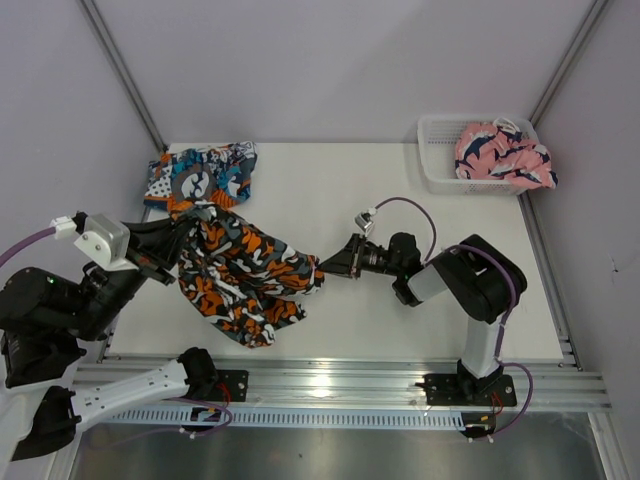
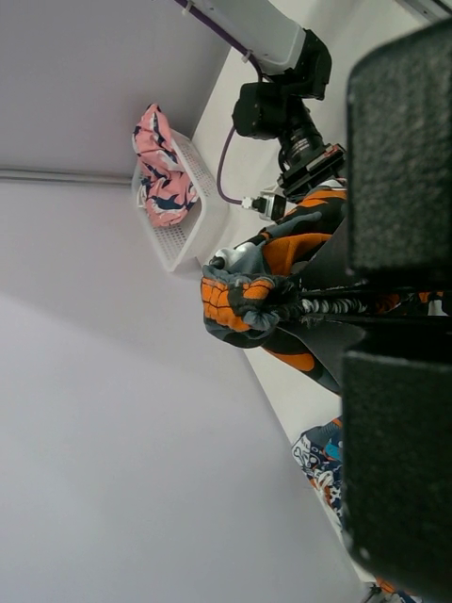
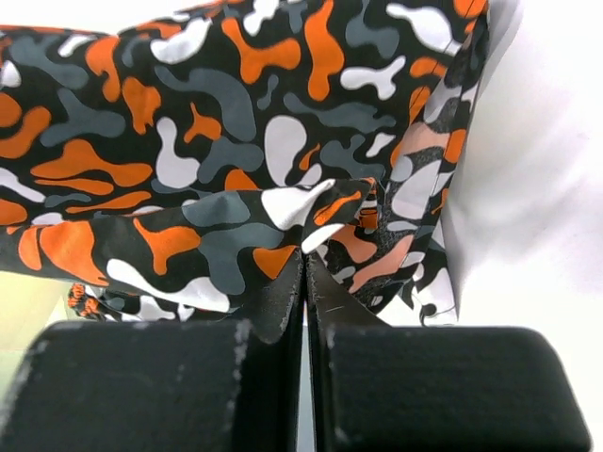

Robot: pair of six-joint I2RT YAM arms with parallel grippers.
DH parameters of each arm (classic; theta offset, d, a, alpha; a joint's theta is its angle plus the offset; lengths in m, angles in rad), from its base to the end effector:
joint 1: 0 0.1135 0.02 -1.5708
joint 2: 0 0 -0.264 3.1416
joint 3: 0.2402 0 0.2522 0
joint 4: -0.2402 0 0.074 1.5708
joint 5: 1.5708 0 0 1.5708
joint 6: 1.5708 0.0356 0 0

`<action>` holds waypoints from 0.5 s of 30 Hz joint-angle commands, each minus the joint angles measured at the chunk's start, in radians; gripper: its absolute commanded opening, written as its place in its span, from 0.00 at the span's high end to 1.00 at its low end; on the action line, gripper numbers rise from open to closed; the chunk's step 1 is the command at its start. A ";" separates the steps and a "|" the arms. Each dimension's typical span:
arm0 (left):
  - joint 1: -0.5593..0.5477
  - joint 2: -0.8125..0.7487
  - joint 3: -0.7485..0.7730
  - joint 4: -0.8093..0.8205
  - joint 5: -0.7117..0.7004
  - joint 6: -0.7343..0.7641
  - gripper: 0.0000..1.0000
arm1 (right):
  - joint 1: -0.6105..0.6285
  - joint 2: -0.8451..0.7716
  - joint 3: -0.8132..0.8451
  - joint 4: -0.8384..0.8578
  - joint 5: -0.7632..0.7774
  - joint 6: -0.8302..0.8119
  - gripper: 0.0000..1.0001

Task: Fold and stack the shorts
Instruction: Flatten the shorts out

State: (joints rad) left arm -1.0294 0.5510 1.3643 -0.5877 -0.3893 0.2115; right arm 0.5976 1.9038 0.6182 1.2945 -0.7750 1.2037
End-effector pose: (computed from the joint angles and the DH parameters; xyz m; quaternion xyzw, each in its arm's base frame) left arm 0.0240 -0.0136 0.4948 0.2323 0.5853 -0.1946 0.7521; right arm 0.2606 0.2075 0.1457 -0.0616 0.7022 0.6806 0.2000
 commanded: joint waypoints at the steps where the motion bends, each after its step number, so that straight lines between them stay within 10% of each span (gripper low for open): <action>1: 0.003 -0.013 0.033 0.028 -0.022 0.023 1.00 | -0.030 -0.077 -0.015 0.266 0.003 -0.020 1.00; 8: 0.005 0.023 0.056 0.009 -0.115 -0.001 1.00 | -0.232 -0.339 0.017 -0.007 -0.105 -0.071 1.00; 12: 0.003 0.050 0.058 0.052 -0.140 -0.017 1.00 | -0.289 -0.578 0.150 -0.662 -0.060 -0.382 1.00; 15: 0.003 0.084 0.058 0.068 -0.163 -0.017 1.00 | -0.326 -0.705 0.236 -0.847 -0.043 -0.481 1.00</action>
State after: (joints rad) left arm -1.0294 0.5835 1.3956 -0.5751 -0.5037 0.2016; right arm 0.2970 1.3212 0.7628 0.7761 -0.8261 0.9161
